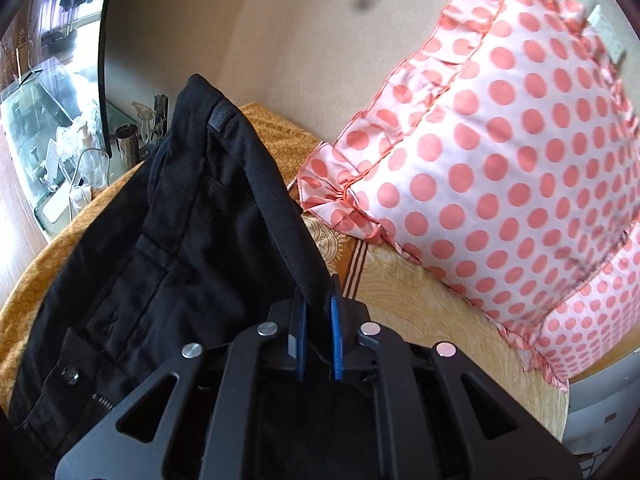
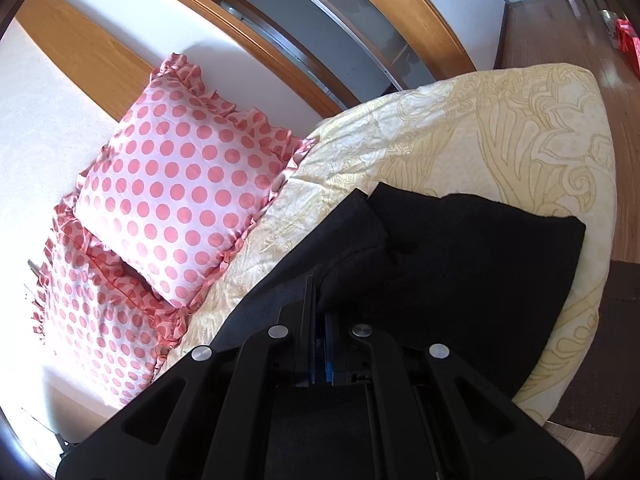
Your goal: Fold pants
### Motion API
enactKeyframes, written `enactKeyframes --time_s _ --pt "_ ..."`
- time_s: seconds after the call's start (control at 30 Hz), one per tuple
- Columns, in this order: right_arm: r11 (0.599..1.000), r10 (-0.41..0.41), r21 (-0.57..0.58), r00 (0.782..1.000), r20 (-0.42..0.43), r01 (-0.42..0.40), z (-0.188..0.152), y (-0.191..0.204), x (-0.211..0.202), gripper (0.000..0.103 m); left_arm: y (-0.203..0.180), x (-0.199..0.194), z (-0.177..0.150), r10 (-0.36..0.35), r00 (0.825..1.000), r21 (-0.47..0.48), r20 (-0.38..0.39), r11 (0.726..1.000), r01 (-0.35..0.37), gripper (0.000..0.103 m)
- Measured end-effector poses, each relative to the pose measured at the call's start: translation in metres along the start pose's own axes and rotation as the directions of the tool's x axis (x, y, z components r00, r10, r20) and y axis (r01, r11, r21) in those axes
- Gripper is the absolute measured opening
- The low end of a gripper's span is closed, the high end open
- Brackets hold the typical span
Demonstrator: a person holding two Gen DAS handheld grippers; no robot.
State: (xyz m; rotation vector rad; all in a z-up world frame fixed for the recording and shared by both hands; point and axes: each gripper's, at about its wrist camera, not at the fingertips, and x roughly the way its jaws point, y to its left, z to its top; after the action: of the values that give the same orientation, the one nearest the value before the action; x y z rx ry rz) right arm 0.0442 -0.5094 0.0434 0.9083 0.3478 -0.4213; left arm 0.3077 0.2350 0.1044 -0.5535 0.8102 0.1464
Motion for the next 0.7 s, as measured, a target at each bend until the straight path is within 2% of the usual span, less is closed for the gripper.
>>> enactKeyframes --time_s 0.1,0.2,0.4,0.53,0.7 --pt "1.0 0.022 -0.007 1.0 0.003 -0.022 0.007 0.004 0.002 0.003 0.009 -0.053 -0.024 -0.048 0.998 0.017 0.044 0.999 0.047 0.009" --pt "0.999 0.045 -0.002 0.999 0.007 -0.045 0.015 0.006 0.001 0.003 0.023 -0.103 -0.054 -0.067 0.994 0.043 0.09 0.997 0.063 0.009" --pt "0.997 0.081 0.001 0.995 0.055 -0.081 0.034 0.01 -0.016 0.003 0.06 -0.168 -0.12 -0.1 0.986 0.007 0.134 0.995 0.1 0.009" --pt "0.997 0.079 -0.001 0.992 0.099 -0.079 0.04 0.005 -0.034 0.003 0.087 -0.183 -0.176 -0.069 0.987 -0.037 0.147 0.996 0.075 0.009" --pt "0.999 0.048 0.022 0.996 0.075 -0.05 0.037 -0.008 -0.033 0.003 0.123 -0.161 -0.222 -0.013 0.995 -0.097 0.097 0.995 0.022 0.01"
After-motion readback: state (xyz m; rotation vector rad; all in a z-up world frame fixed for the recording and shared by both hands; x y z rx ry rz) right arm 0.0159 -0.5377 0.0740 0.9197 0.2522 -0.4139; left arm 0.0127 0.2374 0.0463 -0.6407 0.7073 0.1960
